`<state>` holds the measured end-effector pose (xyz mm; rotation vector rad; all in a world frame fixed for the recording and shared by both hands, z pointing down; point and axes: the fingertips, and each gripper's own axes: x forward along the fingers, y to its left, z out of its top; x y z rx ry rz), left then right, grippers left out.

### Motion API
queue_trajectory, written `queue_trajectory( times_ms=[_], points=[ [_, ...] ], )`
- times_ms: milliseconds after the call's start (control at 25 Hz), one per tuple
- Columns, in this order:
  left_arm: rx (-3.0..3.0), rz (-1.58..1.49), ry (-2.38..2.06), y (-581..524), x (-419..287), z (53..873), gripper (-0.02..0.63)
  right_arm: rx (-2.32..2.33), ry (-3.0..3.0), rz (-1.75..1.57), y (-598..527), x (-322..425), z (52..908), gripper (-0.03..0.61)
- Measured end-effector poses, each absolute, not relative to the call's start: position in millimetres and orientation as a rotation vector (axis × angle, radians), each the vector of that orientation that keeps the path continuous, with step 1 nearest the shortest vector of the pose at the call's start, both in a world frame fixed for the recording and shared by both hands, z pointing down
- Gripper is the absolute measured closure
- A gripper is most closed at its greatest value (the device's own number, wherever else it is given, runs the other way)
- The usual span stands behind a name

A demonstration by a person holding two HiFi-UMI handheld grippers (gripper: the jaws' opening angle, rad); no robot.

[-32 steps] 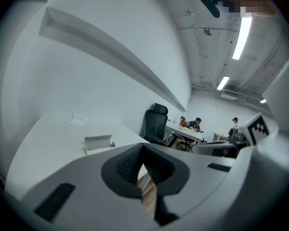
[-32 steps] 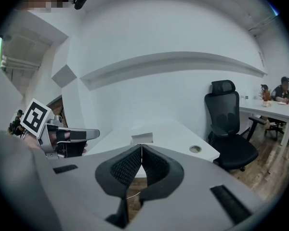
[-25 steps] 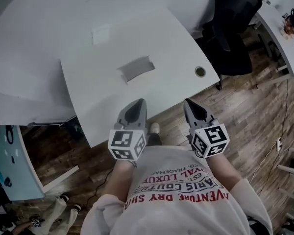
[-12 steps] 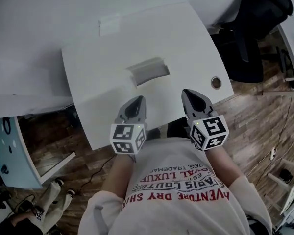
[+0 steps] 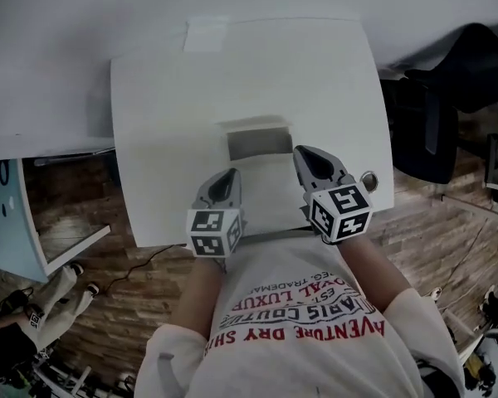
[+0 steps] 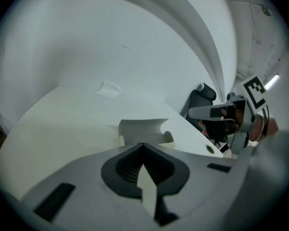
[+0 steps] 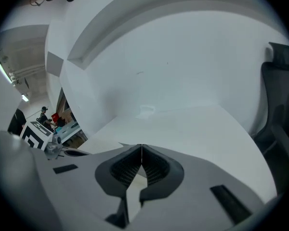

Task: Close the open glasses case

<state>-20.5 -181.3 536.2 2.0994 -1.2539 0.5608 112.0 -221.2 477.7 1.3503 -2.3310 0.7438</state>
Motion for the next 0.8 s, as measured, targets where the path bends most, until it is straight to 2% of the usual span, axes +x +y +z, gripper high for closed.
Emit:
queue_trajectory(
  times_ms=[480, 800],
  points=[
    [1.997, 0.596, -1.267, -184.2, 6.1, 565.3, 0.615, 1.130, -2.333, 0.670, -277.2, 97.1, 505.0, 0.566],
    [1.965, 0.593, -1.253, -184.5, 8.1, 573.0, 0.615, 1.077, -2.312, 0.775, -277.5, 90.6, 522.9, 0.566]
  ],
)
